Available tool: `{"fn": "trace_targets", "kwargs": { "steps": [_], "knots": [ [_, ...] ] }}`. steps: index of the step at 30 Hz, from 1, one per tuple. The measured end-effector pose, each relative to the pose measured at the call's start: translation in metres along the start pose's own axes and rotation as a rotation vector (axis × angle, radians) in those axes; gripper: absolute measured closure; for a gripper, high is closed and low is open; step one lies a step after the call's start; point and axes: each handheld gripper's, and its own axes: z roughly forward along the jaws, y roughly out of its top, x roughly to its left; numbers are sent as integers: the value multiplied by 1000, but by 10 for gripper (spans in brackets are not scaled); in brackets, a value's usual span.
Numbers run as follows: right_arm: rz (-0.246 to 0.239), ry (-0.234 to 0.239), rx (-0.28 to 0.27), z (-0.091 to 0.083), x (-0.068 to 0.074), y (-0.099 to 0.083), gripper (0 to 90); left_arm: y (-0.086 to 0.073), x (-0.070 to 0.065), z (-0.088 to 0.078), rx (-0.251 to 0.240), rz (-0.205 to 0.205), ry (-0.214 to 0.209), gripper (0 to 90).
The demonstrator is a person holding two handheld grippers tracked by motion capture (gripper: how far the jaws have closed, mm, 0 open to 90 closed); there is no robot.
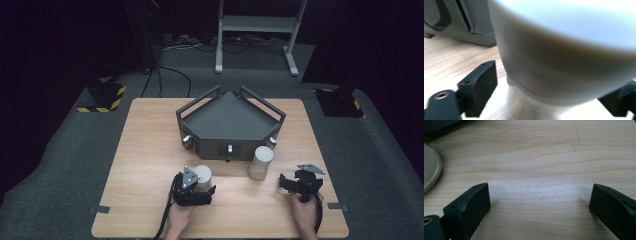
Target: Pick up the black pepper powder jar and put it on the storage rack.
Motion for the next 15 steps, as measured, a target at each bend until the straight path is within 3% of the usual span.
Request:
{"fn": "trace_targets", "kwargs": {
  "steps": [12, 15],
  "knots": [
    [0, 0, 0, 0, 0, 0, 33, -2, -3, 2, -25, 12, 13, 246],
    [0, 0, 0, 0, 0, 0, 33, -4, -2, 2, -37, 13, -10, 310]
  ]
}}
